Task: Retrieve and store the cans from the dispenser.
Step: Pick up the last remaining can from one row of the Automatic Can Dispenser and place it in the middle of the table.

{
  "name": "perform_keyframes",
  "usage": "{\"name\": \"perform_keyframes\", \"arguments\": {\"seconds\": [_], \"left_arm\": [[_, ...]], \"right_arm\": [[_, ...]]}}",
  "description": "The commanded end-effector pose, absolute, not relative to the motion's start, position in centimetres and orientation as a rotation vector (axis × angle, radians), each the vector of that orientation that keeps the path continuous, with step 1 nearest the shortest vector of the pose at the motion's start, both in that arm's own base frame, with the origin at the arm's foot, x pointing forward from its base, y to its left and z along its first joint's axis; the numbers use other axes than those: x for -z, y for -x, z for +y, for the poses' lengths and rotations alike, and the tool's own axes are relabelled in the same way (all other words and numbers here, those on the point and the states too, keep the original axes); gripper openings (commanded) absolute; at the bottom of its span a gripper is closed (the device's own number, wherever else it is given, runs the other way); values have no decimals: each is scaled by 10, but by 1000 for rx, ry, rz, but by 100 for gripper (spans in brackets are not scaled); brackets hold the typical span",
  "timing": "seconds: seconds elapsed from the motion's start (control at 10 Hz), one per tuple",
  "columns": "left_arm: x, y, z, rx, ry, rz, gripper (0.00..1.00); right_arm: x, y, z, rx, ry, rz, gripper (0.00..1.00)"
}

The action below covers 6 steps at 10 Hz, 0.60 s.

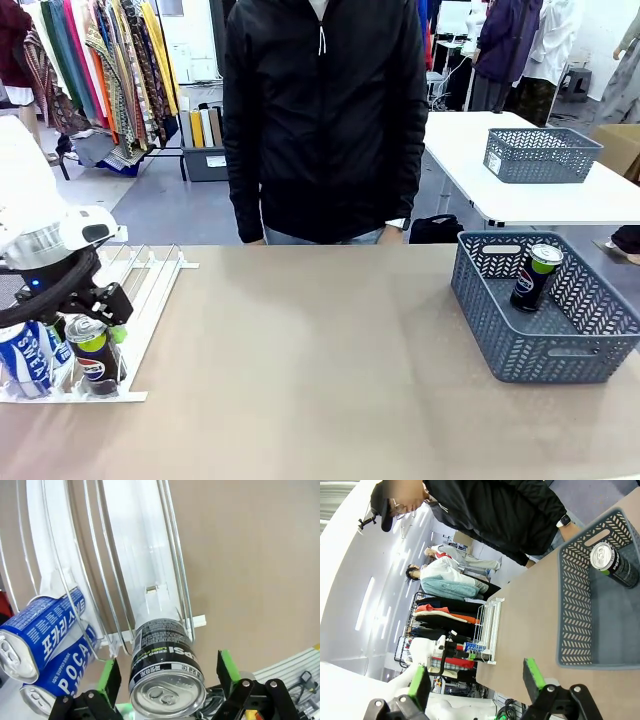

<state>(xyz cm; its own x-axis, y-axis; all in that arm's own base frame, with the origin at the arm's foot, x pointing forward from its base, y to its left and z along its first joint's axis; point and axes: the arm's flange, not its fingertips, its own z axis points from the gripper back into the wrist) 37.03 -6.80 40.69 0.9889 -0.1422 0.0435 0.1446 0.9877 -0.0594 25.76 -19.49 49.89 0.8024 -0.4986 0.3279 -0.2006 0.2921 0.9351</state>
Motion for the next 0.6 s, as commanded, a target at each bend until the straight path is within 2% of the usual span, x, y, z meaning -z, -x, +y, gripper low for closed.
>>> {"name": "perform_keyframes", "arguments": {"seconds": [0.0, 0.1, 0.2, 0.3, 0.5], "left_arm": [[-383, -336, -67, 127, 29, -51, 100], [-384, -336, -68, 134, 11, -36, 65], [-383, -335, -68, 138, 8, -23, 5], [-382, -336, -69, 140, -1, -19, 0], [-382, -335, -69, 140, -7, -22, 0]], "right_arm": [[-500, -261, -195, 200, -1302, -691, 100], [-500, -261, -195, 200, -1302, -691, 100], [-500, -261, -195, 200, -1302, -691, 100], [-500, -261, -195, 200, -1302, -691, 100], [-500, -261, -195, 200, -1302, -691, 100]]}}
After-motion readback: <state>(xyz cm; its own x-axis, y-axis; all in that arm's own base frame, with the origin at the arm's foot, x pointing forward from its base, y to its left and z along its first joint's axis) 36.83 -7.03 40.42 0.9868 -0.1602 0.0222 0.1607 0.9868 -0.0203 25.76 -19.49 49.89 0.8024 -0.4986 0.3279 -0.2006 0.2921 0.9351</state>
